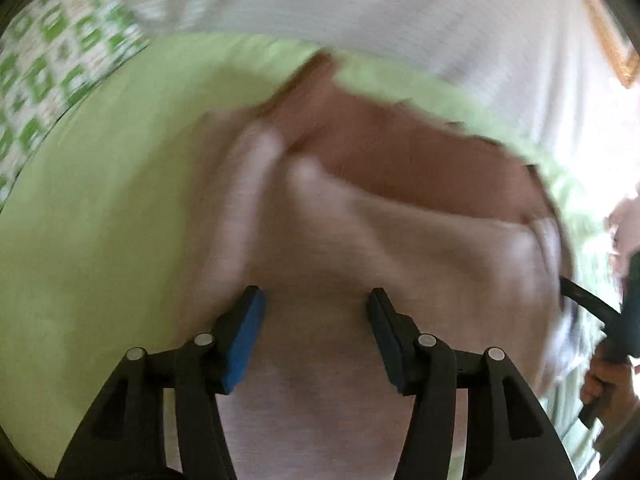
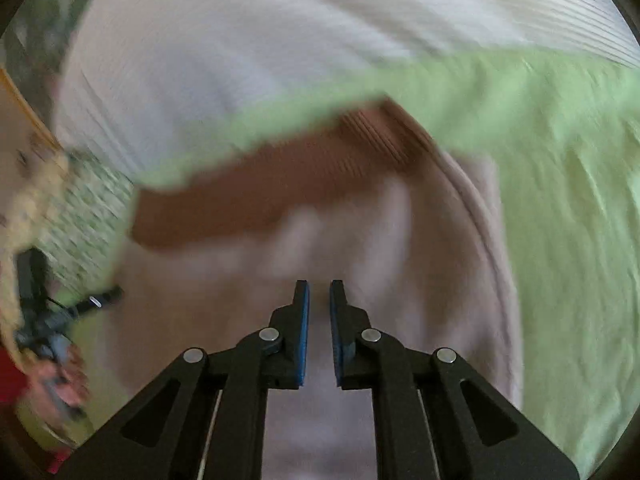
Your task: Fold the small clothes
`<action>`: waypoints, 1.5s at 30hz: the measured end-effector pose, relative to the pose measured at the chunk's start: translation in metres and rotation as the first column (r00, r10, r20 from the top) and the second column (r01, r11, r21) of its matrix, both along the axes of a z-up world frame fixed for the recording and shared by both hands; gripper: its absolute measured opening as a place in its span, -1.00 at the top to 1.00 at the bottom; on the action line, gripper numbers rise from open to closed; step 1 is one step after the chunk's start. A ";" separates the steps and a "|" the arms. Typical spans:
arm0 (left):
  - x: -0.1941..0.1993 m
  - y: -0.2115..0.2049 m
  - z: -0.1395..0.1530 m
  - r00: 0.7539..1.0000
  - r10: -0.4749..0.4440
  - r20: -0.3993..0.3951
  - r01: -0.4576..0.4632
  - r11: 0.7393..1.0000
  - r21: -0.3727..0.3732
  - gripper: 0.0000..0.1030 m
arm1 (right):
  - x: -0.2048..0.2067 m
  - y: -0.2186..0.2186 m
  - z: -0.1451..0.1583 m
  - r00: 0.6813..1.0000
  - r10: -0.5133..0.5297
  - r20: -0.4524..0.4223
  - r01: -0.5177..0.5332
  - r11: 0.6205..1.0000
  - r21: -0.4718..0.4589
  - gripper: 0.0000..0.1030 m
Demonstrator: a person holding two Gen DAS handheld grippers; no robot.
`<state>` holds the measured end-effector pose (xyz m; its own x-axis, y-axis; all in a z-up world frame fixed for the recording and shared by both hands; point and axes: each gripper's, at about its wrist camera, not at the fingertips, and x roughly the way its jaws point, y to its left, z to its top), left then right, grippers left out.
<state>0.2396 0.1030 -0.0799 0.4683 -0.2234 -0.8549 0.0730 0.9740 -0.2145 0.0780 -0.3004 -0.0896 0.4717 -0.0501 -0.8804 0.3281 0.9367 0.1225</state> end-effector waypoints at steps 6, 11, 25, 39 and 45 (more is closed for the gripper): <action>-0.005 0.038 0.014 0.993 0.121 -0.012 -0.121 0.992 -0.028 0.21 | -0.039 -0.046 0.010 0.971 -0.239 0.020 0.240 0.971 -0.004 0.79; -0.039 0.057 0.032 0.979 0.206 0.001 -0.206 0.977 -0.050 -0.20 | -0.046 -0.033 0.041 0.976 -0.206 0.069 0.207 0.978 -0.020 0.72; -0.127 0.072 -0.006 0.906 0.364 -0.217 -0.409 0.887 -0.216 -0.44 | -0.045 0.050 0.052 0.990 -0.095 0.106 0.085 0.992 0.098 0.27; -0.086 0.055 -0.024 0.868 0.474 -0.148 -0.496 0.822 -0.278 0.05 | -0.026 0.065 0.035 0.996 -0.076 0.042 0.070 0.989 0.131 0.26; -0.078 0.040 -0.006 0.913 0.400 -0.081 -0.407 0.875 -0.263 0.70 | -0.028 0.050 0.027 0.994 -0.107 0.027 0.102 0.984 0.143 0.26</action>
<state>0.1613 0.1430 -0.0863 0.5478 -0.2417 -0.8009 -0.3225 0.8224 -0.4687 0.0504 -0.2500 -0.0629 0.5004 0.0226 -0.8655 0.4169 0.8698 0.2638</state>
